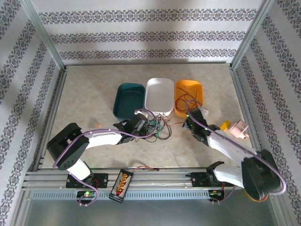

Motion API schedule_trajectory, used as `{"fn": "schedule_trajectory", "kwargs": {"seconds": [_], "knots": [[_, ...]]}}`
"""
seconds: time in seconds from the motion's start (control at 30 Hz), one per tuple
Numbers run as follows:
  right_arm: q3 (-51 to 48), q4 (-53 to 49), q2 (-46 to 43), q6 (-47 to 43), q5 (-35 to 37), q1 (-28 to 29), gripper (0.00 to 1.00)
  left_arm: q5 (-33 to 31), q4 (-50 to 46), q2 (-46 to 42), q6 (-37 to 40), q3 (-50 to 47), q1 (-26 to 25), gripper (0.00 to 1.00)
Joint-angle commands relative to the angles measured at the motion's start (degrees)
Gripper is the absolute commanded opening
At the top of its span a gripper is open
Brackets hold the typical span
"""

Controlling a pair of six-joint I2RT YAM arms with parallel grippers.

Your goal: Untangle the cables

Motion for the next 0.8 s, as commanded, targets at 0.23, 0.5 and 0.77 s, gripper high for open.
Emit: {"fn": "schedule_trajectory", "kwargs": {"seconds": [0.23,0.5,0.77], "knots": [[-8.4,-17.3,-29.7,19.7,8.7,-16.3,0.00,-5.9,-2.9,-1.3,-4.0,-1.8,0.4,0.00],[-3.2,-21.9,-32.9,16.9,8.2,-24.6,0.00,-7.8,-3.9,-1.8,-4.6,-2.9,0.4,0.00],[6.0,-20.8,-32.9,0.7,16.8,-24.6,0.00,-7.1,-4.2,-1.8,-3.8,-3.5,0.4,0.00]]}}
